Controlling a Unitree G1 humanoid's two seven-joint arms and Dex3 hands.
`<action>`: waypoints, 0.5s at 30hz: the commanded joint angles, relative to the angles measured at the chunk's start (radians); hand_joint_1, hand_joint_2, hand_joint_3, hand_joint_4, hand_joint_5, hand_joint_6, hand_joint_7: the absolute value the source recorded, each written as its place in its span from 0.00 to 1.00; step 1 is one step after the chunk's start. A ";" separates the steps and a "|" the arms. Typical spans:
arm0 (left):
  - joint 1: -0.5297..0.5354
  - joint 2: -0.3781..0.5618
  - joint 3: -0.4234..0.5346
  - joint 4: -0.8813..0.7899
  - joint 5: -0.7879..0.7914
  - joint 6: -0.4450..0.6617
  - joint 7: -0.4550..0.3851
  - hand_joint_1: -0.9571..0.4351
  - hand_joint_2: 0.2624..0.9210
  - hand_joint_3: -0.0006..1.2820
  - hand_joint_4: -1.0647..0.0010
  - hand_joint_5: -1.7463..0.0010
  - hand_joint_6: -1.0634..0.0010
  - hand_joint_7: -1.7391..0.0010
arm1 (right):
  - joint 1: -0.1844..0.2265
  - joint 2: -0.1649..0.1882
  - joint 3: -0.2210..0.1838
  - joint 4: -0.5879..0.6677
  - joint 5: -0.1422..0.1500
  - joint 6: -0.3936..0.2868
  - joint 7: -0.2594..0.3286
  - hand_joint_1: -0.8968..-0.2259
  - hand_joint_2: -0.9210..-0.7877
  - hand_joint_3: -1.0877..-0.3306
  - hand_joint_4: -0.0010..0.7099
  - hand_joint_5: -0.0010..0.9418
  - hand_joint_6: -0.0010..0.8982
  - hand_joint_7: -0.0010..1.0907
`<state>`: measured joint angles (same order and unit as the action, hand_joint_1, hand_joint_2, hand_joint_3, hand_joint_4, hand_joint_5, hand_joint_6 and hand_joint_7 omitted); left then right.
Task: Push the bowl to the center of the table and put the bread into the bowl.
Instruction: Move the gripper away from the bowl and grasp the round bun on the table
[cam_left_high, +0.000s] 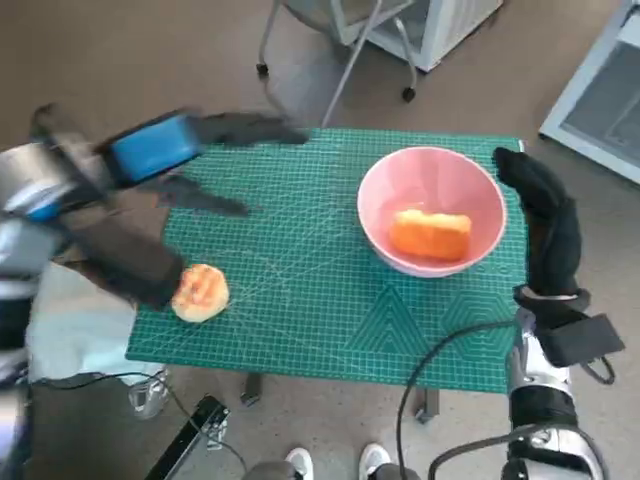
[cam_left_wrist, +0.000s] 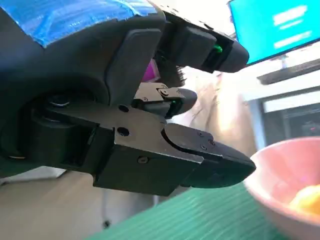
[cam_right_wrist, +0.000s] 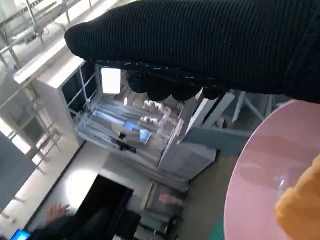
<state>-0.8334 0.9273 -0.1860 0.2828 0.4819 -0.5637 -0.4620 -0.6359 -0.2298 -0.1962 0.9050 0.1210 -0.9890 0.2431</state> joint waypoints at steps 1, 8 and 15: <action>0.109 0.058 0.062 -0.071 -0.069 0.042 -0.067 0.71 0.84 0.00 0.64 1.00 0.47 0.94 | -0.010 0.006 -0.001 0.028 0.027 0.029 0.030 0.49 0.00 0.28 0.50 0.00 0.04 0.70; 0.236 0.115 0.127 -0.131 -0.113 0.098 -0.133 0.74 0.84 0.00 0.63 0.99 0.47 0.94 | -0.026 0.006 0.002 0.040 0.038 0.038 0.057 0.49 0.00 0.28 0.51 0.00 0.03 0.70; 0.295 0.131 0.142 -0.135 -0.103 0.112 -0.159 0.74 0.80 0.00 0.61 0.99 0.46 0.95 | -0.034 0.007 0.007 0.041 0.032 0.038 0.064 0.50 0.00 0.26 0.53 0.01 0.03 0.71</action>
<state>-0.5577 1.0454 -0.0562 0.1584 0.3872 -0.4568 -0.6082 -0.6763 -0.2277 -0.1926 0.9305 0.1534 -0.9677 0.2967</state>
